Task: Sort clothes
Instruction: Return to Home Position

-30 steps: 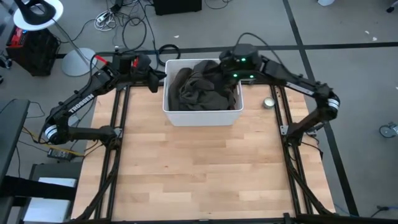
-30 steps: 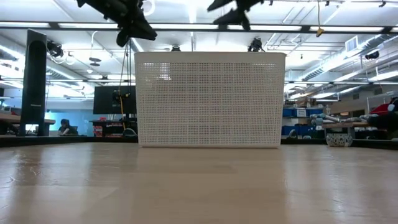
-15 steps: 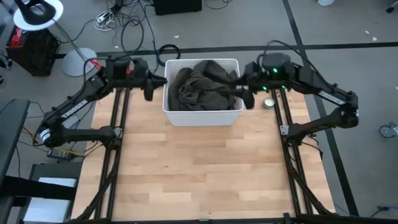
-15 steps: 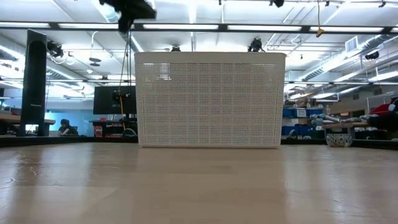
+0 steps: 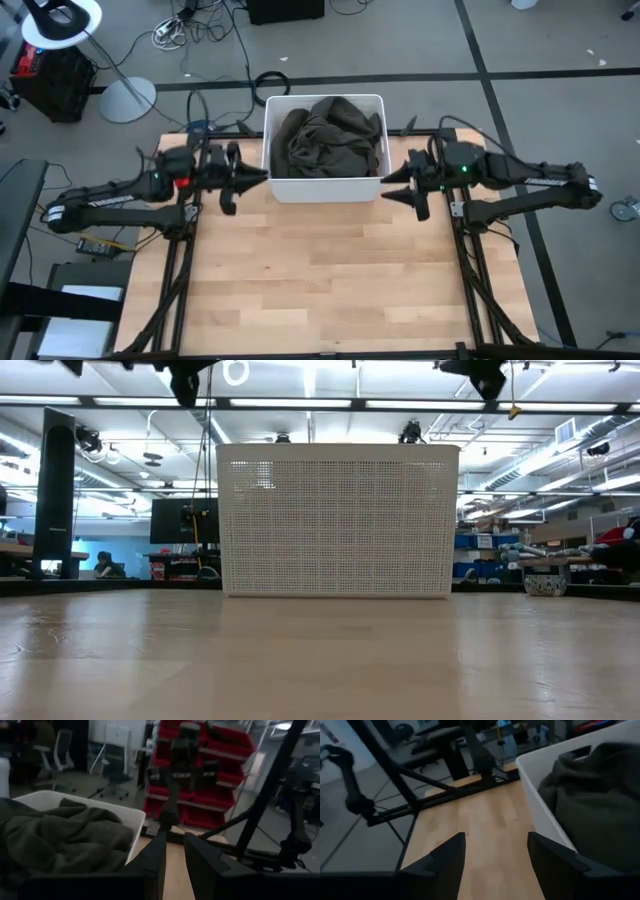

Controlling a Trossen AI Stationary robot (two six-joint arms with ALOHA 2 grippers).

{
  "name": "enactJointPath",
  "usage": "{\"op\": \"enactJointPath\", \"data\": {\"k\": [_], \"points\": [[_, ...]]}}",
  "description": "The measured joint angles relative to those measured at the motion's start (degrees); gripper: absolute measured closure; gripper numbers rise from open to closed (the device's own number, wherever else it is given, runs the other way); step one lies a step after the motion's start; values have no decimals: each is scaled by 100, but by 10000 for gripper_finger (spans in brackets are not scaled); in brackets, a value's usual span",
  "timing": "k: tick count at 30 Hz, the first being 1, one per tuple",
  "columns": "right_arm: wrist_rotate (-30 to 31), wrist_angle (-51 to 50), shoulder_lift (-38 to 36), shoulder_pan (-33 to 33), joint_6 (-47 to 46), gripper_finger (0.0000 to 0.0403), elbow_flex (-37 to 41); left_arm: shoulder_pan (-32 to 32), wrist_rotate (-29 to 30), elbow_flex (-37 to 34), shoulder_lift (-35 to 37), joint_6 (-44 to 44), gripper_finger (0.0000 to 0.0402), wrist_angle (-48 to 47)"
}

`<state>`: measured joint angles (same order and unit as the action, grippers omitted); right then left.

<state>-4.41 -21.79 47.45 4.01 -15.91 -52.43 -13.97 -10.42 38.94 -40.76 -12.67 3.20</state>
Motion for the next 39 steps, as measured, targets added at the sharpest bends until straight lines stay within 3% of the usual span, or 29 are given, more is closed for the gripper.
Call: {"op": "enactJointPath", "data": {"k": [5,11,16,22,31,34,39], "points": [[33,433,-458,-254,-235,186,936,460,174,-1040,361,-19,328,1054],[33,931,-791,-522,-413,187,1948,712,225,-1804,609,-150,328,1372],[43,2038,-915,-622,-594,186,2802,760,227,-2311,718,-167,328,1381],[55,3443,-935,-623,-1122,187,3822,762,228,-2988,709,-1151,328,1520],[101,5138,-937,-627,-1466,188,4846,773,140,-3846,711,-900,328,3251],[386,5129,-935,-640,-1457,188,4918,778,73,-3845,709,-682,328,3279],[1439,5103,-935,-905,-1140,188,4923,778,184,-3845,709,-343,328,3338]]}}
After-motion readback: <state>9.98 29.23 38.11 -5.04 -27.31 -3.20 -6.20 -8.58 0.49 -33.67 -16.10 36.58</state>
